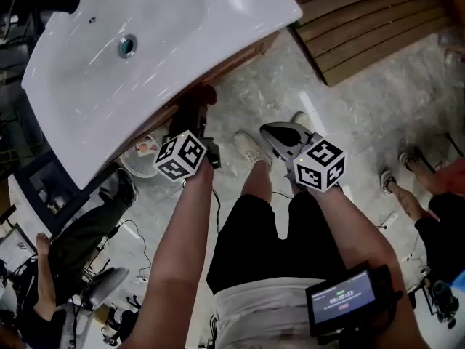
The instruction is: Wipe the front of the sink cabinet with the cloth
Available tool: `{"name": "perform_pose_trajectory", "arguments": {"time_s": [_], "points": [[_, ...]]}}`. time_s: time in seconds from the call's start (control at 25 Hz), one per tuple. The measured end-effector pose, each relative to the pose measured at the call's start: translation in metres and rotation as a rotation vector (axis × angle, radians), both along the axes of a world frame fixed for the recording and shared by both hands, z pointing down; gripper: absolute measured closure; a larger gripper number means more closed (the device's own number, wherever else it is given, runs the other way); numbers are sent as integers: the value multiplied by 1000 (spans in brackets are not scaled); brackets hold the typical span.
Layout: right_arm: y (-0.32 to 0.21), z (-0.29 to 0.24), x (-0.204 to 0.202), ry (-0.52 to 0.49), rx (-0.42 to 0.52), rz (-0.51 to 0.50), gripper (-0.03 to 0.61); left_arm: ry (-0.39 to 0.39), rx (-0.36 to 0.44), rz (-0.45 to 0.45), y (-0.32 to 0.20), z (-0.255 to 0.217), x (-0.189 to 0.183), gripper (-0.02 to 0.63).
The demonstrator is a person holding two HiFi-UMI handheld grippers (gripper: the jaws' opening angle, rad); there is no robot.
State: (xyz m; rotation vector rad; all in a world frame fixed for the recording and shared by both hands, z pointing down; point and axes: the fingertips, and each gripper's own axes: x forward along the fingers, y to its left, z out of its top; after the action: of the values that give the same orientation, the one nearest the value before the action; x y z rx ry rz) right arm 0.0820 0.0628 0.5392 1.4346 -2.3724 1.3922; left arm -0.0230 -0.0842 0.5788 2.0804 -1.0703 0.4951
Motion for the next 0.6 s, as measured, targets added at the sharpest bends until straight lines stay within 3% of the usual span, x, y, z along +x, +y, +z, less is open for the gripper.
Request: {"name": "perform_pose_trajectory", "arguments": {"time_s": [0.6], "points": [[11, -8, 74, -35, 9, -50, 566, 22, 16, 105, 17, -4, 119, 472]]}}
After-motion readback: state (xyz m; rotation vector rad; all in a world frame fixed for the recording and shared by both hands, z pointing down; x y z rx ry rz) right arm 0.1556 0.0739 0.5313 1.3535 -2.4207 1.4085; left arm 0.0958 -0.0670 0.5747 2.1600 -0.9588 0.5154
